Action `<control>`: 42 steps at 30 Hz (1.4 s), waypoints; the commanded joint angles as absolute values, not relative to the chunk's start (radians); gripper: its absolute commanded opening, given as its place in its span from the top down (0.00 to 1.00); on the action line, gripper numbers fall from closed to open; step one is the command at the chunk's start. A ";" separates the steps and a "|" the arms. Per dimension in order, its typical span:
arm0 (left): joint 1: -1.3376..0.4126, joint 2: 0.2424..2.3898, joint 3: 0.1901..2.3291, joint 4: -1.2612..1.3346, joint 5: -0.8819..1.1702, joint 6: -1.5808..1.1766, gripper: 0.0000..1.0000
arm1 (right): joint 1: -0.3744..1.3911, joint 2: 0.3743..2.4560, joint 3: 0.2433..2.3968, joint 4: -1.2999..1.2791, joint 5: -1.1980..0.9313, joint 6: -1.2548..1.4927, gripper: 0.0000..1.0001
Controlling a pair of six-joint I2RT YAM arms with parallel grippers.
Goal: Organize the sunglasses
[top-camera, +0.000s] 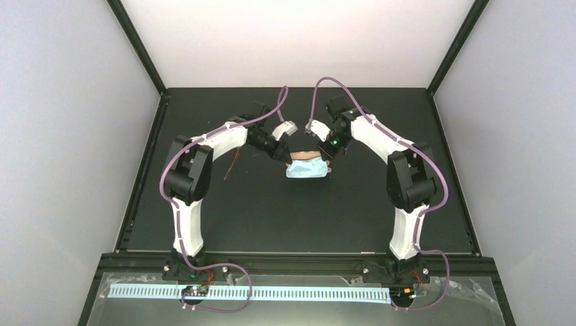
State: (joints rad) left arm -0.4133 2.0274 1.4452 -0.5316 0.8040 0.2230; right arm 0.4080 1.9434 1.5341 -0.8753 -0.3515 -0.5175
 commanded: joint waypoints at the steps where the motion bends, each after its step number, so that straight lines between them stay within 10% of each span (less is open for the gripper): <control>1: -0.406 2.050 1.484 -0.537 0.795 0.209 0.98 | 0.403 1.974 1.573 -0.890 -0.312 -0.504 0.99; 42: -0.430 2.085 1.399 -0.484 0.792 0.193 0.98 | 0.404 2.038 1.525 -0.868 -0.324 -0.532 0.99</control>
